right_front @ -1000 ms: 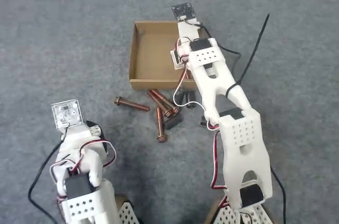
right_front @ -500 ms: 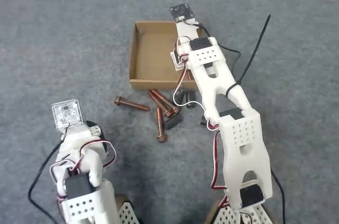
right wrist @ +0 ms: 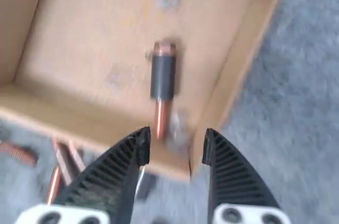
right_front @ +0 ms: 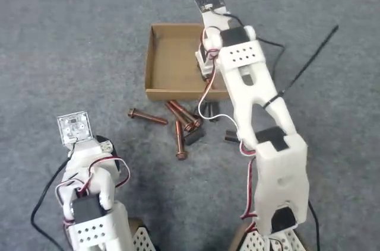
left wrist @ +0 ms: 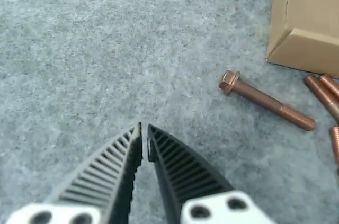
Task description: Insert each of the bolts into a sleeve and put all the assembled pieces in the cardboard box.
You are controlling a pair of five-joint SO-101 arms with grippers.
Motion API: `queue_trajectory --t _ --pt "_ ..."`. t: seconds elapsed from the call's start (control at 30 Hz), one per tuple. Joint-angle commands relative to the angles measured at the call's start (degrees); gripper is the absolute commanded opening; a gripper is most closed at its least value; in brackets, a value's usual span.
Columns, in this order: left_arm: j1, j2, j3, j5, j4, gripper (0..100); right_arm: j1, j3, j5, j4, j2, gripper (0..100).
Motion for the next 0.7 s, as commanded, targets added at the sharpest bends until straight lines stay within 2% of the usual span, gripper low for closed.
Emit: queue_trajectory --t 0.0,0.27,0.47,0.67 --pt "-0.3 -1.2 -0.6 -0.4 -1.7 1 0.8 -3.3 0.5 8.4 -8.1 13.9" --pt "-0.3 -1.2 -0.6 -0.4 -1.7 1 1.0 -1.6 1.0 22.6 -13.9 13.9" --pt "-0.3 -1.2 -0.6 -0.4 -1.7 1 1.9 14.9 6.3 21.9 -23.5 13.9" --pt "-0.3 -1.2 -0.6 -0.4 -1.7 1 2.3 31.8 8.7 16.6 -35.6 13.9"
